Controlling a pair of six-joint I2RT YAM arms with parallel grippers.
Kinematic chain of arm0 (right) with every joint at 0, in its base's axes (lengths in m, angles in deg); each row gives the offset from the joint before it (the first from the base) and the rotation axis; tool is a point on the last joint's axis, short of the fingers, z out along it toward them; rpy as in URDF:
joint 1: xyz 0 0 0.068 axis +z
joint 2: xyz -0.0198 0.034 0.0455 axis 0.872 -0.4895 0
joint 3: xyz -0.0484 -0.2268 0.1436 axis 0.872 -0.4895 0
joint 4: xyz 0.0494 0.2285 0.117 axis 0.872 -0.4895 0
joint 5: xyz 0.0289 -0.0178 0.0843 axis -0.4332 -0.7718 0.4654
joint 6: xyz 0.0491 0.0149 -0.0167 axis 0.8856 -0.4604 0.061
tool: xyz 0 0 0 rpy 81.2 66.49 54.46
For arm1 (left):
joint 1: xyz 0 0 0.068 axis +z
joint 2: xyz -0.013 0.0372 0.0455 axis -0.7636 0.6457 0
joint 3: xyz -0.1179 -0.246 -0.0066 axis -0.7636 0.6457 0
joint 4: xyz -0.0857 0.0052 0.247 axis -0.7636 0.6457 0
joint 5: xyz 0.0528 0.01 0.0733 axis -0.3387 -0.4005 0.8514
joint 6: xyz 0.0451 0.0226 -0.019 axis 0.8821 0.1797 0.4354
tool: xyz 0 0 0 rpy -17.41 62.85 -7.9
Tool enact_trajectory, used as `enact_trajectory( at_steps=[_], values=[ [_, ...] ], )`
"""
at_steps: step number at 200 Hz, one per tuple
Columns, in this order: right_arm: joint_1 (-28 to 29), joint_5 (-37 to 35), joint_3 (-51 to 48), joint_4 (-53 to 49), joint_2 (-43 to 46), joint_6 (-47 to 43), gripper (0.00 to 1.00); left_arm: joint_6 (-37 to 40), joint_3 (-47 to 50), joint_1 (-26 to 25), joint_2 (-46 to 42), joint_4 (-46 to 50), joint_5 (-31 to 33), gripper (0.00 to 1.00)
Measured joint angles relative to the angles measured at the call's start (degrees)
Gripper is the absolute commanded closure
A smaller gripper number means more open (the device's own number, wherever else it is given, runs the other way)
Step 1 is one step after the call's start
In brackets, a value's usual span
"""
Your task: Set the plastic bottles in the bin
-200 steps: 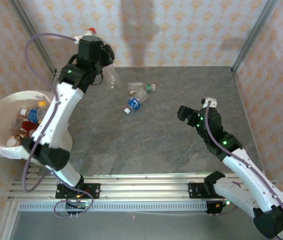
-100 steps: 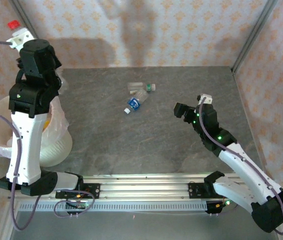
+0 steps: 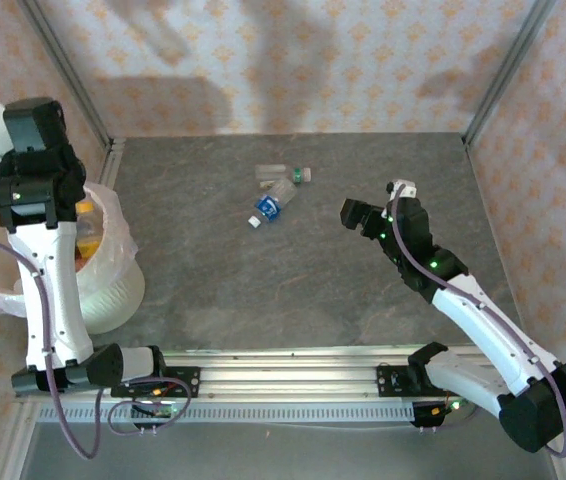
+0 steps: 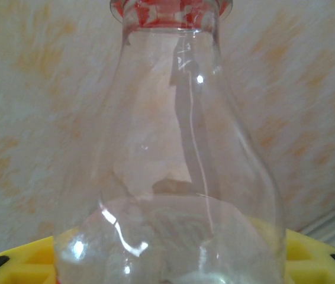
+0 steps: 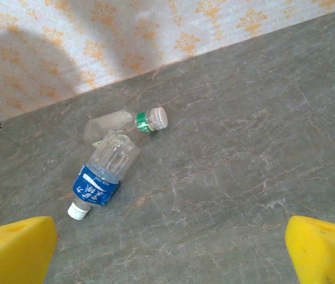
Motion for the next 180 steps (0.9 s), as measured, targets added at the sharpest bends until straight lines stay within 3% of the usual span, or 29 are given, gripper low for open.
enact_trajectory(
  at_steps=[18,67,138,180],
  values=[
    [0.00,0.42,1.25,-0.68,-0.83,-0.55,0.01,1.07,7.89,5.18,-3.74,-0.81,-2.08,0.50],
    [0.00,1.95,3.96,-2.03,-3.30,-1.49,0.01,3.85,19.26,11.96,-8.68,-3.32,-10.16,0.52],
    [0.00,2.58,4.02,-2.14,-3.87,-1.49,0.01,4.33,28.59,12.66,-11.17,-10.12,-21.33,0.48],
    [0.00,2.56,4.02,-2.10,-3.85,-1.49,0.01,3.93,31.52,12.66,-14.82,-11.72,-22.77,0.38]
  ],
)
